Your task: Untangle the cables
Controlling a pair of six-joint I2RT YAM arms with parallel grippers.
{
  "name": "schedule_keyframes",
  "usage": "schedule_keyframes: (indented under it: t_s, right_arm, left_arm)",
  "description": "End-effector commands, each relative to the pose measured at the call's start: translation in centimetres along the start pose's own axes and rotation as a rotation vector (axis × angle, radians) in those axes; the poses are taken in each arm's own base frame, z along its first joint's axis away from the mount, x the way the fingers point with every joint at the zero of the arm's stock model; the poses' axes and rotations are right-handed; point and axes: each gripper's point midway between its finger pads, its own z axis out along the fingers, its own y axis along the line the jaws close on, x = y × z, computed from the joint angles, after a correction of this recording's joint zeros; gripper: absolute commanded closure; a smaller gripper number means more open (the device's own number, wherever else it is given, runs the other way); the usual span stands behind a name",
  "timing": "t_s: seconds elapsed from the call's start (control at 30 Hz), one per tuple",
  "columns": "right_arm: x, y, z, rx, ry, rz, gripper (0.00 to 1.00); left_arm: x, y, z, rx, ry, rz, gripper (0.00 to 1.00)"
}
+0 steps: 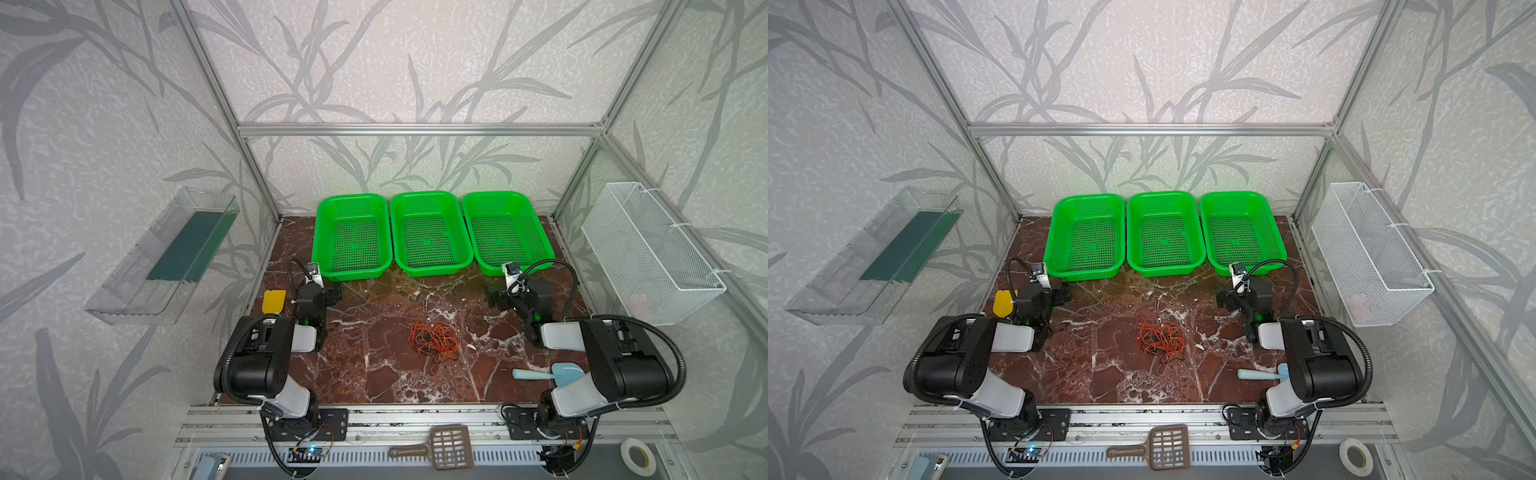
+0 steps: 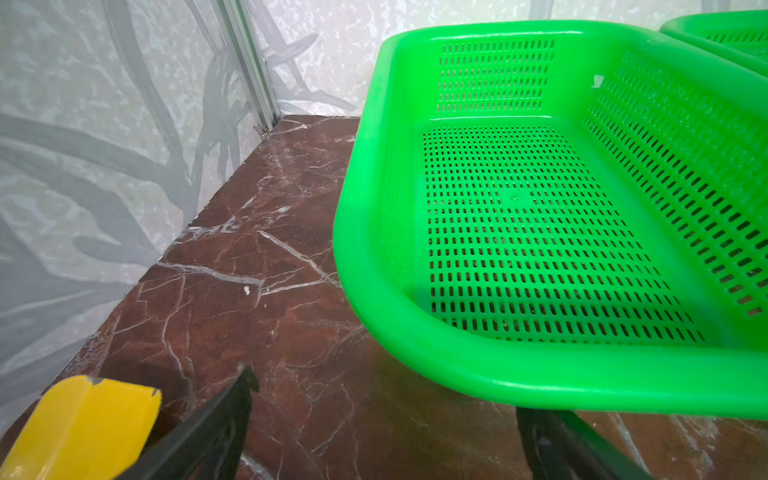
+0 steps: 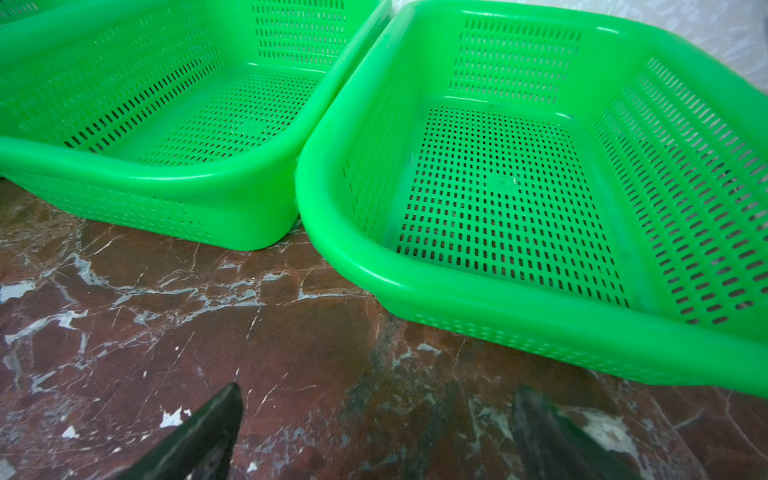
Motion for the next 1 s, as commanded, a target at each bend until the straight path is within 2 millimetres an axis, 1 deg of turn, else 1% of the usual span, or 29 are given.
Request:
schedule_keyframes:
  t_s: [0.0,0.97]
  right_arm:
    - [-1.38,-0.24,0.27,-0.002,-0.044,-0.001,0.01]
    - [-1.40,-0.28,0.25,-0.001,-0.045,0.000,0.01]
  left_arm:
    - [-1.18,0.12,0.34,-0.001,-0.037,-0.001,0.00]
    - [-1.19,0.23,0.47,-0.009,-0.032,-0.006,0.00]
